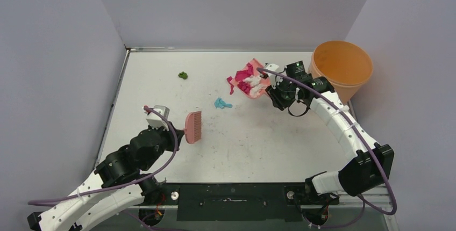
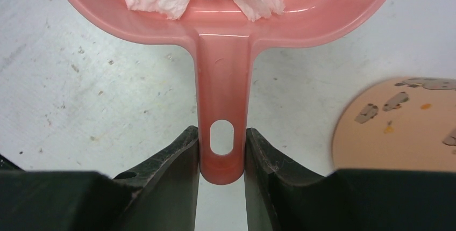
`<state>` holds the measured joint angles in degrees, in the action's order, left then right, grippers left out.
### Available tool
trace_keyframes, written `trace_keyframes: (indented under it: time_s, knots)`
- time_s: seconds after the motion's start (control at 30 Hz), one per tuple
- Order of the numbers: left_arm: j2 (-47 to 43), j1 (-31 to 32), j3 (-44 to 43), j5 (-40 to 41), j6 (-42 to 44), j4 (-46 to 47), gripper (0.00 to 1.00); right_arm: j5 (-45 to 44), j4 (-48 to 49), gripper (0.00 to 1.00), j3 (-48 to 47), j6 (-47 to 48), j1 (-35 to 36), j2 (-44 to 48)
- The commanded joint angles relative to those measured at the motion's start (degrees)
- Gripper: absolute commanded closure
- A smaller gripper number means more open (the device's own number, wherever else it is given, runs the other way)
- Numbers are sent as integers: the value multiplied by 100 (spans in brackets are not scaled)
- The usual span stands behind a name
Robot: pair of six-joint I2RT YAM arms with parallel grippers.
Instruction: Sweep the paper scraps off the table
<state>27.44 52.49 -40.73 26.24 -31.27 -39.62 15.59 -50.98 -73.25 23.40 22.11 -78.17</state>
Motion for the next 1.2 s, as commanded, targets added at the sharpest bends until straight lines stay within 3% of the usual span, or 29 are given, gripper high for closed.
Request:
trace_keyframes:
  time_s: [0.0,0.17,0.43,0.67,0.8,1.07,1.17]
  knots:
    - [120,15,-100,297,-62,255,100,-2,144,95,-641,-221,-427,-97]
    - [330,35,-128,262,-6,253,100,241,52,95,-1043,-192,-1276,-102]
    - [481,83,-141,253,-11,226,100,594,-787,95,-2433,250,-2828,-599]
    - [494,90,-146,217,-2,222,100,152,-2056,95,-4129,1345,-4095,-1467]
    - [446,94,-163,237,-4,192,100,-592,-2583,95,-4668,2330,-4483,-1754]
    - [381,83,-150,216,8,209,100,-3304,-2271,94,-5044,4347,-4235,-1844]
    - [400,77,-154,227,14,209,100,-4356,-1691,91,-4660,5404,-4085,-1709]
